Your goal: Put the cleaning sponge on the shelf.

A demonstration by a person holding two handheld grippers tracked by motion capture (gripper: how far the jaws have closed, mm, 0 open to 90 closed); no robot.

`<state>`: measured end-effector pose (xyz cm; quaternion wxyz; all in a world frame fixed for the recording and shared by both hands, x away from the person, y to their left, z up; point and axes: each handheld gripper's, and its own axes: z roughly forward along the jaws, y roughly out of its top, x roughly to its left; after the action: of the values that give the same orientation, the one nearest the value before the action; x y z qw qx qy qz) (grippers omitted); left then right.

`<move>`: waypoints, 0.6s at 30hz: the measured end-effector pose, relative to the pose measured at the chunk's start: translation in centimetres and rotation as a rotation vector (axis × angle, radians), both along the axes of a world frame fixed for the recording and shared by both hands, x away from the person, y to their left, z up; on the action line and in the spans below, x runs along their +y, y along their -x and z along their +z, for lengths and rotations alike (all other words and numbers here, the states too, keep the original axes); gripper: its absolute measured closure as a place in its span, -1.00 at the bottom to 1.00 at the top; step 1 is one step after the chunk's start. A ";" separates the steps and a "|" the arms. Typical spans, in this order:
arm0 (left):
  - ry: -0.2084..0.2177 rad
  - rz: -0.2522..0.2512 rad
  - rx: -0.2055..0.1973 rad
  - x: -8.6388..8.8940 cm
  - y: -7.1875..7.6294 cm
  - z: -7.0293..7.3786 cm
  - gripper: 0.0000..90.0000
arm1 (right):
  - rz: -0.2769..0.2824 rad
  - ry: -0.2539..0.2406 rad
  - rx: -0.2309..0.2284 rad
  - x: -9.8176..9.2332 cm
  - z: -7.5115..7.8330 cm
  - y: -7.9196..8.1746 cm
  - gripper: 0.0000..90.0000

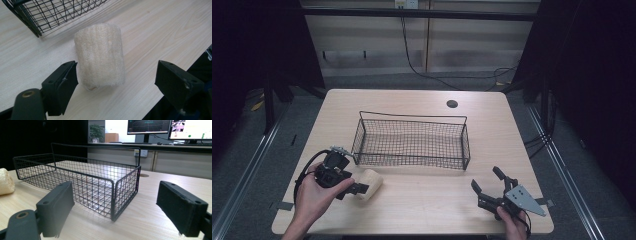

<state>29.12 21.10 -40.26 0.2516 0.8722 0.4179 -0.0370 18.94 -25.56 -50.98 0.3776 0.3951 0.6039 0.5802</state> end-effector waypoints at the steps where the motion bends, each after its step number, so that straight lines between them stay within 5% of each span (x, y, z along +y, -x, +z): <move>1: -0.006 0.001 0.008 0.0 -0.2 0.0 -0.58 | 0.001 -0.002 0.001 0.0 0.0 0.0 -0.70; 18: -0.050 -0.008 0.104 -1.2 -1.7 -2.0 -0.60 | 0.000 -0.002 0.003 0.1 0.0 0.0 -0.70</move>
<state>30.80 19.91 -42.22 0.2075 0.8767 0.4278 -0.0729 18.91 -25.46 -50.97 0.3761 0.3964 0.6039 0.5803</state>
